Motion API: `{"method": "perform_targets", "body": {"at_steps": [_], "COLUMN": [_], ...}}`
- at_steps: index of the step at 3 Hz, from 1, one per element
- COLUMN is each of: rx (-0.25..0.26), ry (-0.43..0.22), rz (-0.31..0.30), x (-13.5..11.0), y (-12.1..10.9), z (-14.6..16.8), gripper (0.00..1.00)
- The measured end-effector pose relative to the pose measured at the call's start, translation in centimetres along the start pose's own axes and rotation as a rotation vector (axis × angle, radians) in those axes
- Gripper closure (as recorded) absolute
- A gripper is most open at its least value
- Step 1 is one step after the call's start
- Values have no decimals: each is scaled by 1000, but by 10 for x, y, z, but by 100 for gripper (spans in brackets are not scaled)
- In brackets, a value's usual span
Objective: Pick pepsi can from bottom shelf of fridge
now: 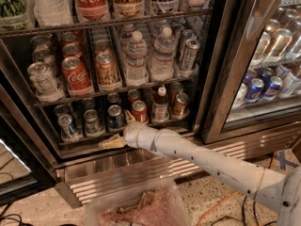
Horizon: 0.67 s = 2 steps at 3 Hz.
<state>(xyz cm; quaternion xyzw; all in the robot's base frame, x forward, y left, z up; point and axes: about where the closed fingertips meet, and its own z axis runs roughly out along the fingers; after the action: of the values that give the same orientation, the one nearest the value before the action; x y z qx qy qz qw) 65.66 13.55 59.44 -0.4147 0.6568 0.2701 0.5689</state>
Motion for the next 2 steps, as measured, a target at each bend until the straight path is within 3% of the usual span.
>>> {"method": "perform_targets", "body": {"at_steps": [2], "rx": [35], "ry": [-71], "rz": [31], "x": [1], "y": [-8], "z": [11], "gripper": [0]}}
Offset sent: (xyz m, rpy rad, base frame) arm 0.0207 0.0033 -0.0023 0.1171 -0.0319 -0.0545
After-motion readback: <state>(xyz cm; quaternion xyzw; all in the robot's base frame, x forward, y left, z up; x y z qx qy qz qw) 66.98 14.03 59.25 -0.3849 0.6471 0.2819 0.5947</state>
